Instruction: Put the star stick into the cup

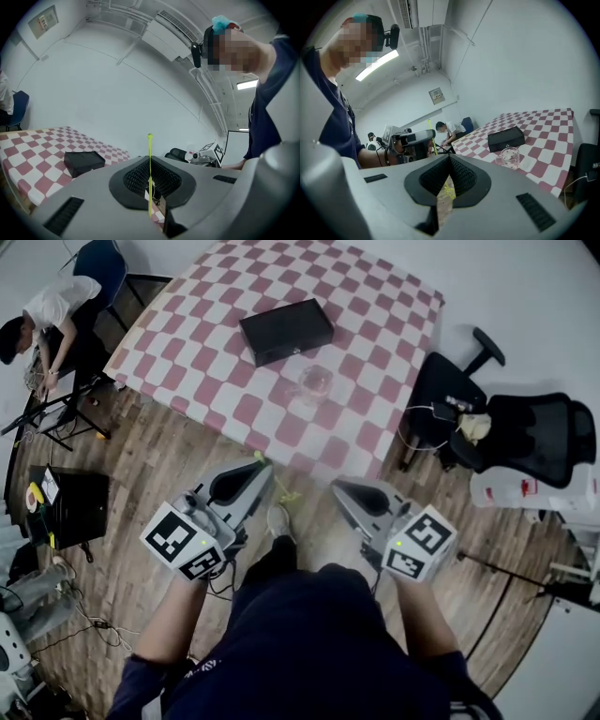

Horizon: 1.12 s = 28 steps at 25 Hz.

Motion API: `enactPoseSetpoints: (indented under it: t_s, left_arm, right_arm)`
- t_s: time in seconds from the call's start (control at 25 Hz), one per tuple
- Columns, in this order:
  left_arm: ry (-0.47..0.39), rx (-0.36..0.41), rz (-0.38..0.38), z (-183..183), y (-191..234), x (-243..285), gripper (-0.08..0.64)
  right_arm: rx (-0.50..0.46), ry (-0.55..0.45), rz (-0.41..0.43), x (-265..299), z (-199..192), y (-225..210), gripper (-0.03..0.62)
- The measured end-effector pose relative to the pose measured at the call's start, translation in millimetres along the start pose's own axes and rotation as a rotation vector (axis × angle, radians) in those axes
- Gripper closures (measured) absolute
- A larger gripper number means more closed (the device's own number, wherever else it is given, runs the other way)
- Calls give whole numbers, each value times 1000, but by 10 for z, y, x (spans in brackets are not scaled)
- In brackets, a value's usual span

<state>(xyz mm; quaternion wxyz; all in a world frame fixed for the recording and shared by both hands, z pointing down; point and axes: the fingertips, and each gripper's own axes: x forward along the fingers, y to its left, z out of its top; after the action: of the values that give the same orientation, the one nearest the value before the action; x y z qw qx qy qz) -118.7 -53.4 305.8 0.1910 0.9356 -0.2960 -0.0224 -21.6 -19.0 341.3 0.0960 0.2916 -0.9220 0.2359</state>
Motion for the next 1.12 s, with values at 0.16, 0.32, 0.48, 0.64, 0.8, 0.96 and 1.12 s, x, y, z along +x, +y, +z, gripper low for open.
enactPoseSetpoints:
  t_s: [0.16, 0.32, 0.48, 0.64, 0.8, 0.96, 1.12]
  left_arm:
    - [-5, -24, 0, 95, 305, 107, 526]
    - [-16, -26, 5, 211, 515, 242, 526]
    - [-29, -32, 20, 335, 770, 426, 526]
    - [-34, -40, 42, 408, 957, 677, 526]
    - [-34, -47, 66, 438, 1167, 997, 526]
    - [-39, -49, 103, 462, 1418, 1327, 526]
    - [-53, -83, 159, 431, 1705, 1602, 526]
  right_arm:
    - [17, 9, -13, 172, 90, -151, 577]
    - [25, 15, -26, 235, 142, -315, 576]
    - [36, 9, -32, 287, 222, -523, 576]
    - [62, 15, -25, 278, 224, -755, 576]
    - [84, 33, -9, 296, 219, -1033, 577]
    - [102, 50, 8, 280, 224, -1324, 577]
    - [126, 75, 14, 246, 186, -1617, 576]
